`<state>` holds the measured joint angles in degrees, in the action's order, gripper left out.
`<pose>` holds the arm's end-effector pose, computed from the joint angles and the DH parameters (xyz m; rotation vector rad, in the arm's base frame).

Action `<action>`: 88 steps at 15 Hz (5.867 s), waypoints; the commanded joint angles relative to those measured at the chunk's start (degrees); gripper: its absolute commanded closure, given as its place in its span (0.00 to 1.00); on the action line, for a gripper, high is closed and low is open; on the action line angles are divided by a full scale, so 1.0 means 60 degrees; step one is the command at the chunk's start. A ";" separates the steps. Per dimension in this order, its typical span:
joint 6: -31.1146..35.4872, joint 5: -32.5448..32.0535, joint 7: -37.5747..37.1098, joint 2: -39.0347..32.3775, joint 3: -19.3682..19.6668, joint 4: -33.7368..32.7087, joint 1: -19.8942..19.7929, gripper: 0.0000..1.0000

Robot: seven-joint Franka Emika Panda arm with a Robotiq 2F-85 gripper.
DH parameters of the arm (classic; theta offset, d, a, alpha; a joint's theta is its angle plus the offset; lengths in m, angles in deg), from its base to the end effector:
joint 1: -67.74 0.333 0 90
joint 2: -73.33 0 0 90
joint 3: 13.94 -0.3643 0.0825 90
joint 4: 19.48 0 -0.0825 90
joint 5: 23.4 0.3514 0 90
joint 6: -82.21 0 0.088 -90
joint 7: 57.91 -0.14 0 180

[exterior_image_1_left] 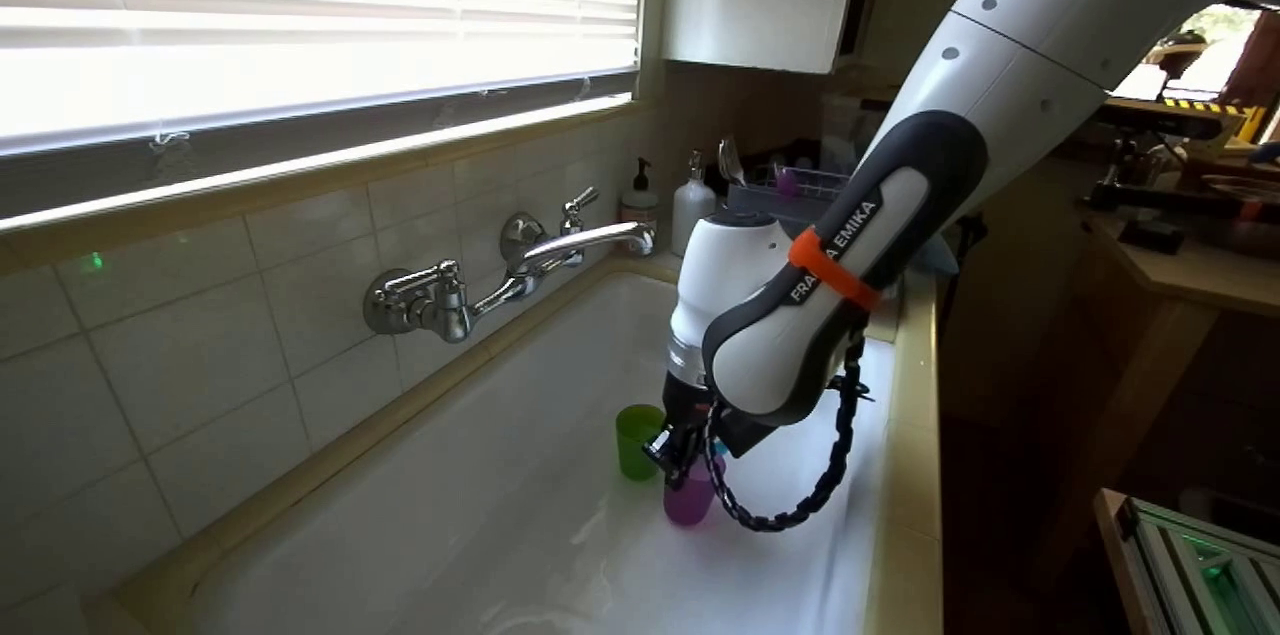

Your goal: Move the purple cup to the left, then pour the water from the green cup into the purple cup

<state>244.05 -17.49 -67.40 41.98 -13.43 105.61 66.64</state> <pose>0.5763 -0.0203 0.1809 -3.0675 0.4459 -0.1426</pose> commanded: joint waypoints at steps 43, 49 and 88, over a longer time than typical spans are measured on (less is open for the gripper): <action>-0.0561 0.0449 0.0384 0.1995 0.0311 0.0549 -0.0183 0.00; -0.0151 -0.1038 0.0489 0.1815 0.0948 0.0548 0.0171 0.00; 0.3232 -0.1846 0.3357 -0.2142 -0.1189 -0.1792 -0.2870 0.34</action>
<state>263.55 -28.17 -48.34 31.20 -19.34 96.66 50.68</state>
